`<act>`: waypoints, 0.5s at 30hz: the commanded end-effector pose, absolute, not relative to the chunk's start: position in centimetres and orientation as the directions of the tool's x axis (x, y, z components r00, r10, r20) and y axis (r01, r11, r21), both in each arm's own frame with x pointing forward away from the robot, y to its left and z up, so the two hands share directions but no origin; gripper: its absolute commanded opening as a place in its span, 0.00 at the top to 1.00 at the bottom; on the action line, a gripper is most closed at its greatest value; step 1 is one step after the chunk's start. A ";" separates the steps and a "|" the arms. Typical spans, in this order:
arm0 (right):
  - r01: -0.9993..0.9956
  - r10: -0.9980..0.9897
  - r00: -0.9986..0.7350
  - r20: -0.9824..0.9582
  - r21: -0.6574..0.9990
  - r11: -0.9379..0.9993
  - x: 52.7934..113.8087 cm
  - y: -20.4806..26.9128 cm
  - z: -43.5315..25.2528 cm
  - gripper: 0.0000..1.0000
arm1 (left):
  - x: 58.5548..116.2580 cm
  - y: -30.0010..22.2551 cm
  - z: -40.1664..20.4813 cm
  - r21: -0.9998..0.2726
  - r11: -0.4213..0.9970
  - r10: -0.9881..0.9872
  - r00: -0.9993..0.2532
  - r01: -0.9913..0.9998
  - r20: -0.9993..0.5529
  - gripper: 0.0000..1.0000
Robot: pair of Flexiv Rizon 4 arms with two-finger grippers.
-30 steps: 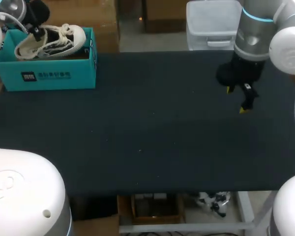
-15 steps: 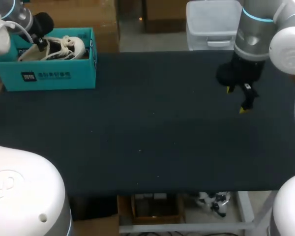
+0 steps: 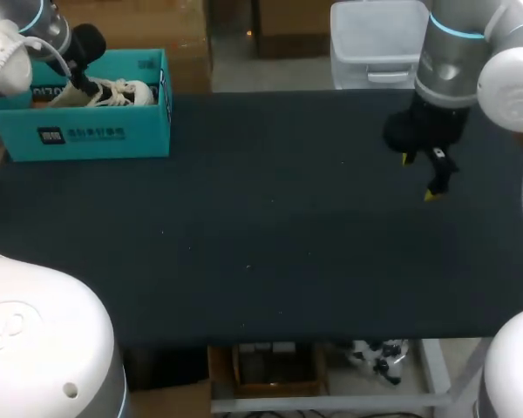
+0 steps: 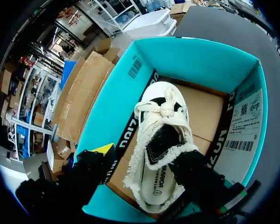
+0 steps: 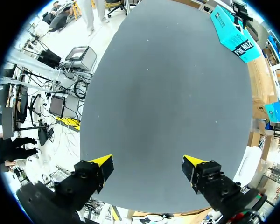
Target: Open the shoe tongue, take the insole out of the shoe, put the insole back into the shoe, and pack the shoe into the shoebox
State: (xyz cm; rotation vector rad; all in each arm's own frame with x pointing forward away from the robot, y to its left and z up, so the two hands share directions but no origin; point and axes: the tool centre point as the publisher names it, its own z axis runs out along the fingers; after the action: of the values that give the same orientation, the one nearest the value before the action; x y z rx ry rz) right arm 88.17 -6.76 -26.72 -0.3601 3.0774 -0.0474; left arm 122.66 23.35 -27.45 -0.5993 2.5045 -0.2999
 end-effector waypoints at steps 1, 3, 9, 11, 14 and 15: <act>-0.231 -0.232 -0.972 -0.040 -0.035 0.972 88.1 -6.8 -26.7 0.00 | 119.9 22.5 -24.8 -0.371 0.865 -0.485 -0.754 -0.339 -0.443 0.00; -0.231 -0.232 -0.972 -0.040 -0.035 0.972 88.1 -6.8 -26.7 0.00 | 119.0 21.6 -23.2 -0.400 0.853 -0.498 -0.754 -0.337 -0.428 0.00; -0.231 -0.232 -0.972 -0.040 -0.035 0.972 88.1 -6.8 -26.7 0.00 | 115.9 17.8 -18.6 -0.460 0.830 -0.515 -0.751 -0.315 -0.414 0.00; -0.231 -0.232 -0.972 -0.040 -0.035 0.972 88.1 -6.8 -26.7 0.00 | 114.5 16.5 -17.5 -0.465 0.831 -0.508 -0.755 -0.303 -0.415 0.00; -0.231 -0.232 -0.972 -0.040 -0.035 0.972 88.1 -6.8 -26.7 0.00 | 112.4 14.2 -16.4 -0.464 0.832 -0.504 -0.764 -0.304 -0.404 0.00; -0.231 -0.232 -0.972 -0.040 -0.035 0.972 88.1 -6.8 -26.7 0.00 | 111.9 13.5 -16.0 -0.460 0.833 -0.499 -0.775 -0.307 -0.387 0.00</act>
State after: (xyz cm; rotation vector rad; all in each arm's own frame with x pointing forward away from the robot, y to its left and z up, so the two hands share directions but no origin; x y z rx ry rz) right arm 88.18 -6.75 -26.72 -0.3602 3.0774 -0.0473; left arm 116.56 14.48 -19.55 -0.5789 2.5071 -0.5505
